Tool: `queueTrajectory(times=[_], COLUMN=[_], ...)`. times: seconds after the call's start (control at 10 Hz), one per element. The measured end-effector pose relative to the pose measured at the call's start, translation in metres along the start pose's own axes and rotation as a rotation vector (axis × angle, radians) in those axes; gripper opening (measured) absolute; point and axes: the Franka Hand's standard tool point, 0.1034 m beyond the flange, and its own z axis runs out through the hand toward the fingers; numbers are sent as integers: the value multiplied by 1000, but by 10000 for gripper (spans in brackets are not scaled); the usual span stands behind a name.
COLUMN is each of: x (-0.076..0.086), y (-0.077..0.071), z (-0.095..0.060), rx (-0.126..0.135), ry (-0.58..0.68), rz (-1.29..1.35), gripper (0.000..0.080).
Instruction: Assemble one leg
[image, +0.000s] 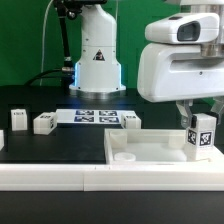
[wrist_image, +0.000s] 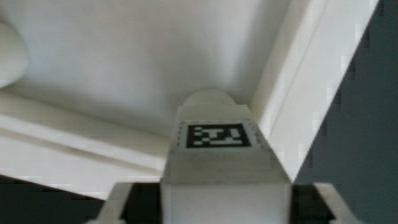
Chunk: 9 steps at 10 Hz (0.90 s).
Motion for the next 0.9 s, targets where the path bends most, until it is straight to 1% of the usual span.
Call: queueTrajectory(times=[0.2, 0.3, 0.5, 0.7, 0.9], x=[0, 0, 0, 0, -1], y=[0, 3, 7, 5, 0], z=[0, 0, 0, 0, 2], rx=[5, 39, 78, 81, 77], ry=[-1, -6, -9, -14, -19], rz=[24, 174, 394, 601, 817], gripper=[291, 291, 291, 291, 291])
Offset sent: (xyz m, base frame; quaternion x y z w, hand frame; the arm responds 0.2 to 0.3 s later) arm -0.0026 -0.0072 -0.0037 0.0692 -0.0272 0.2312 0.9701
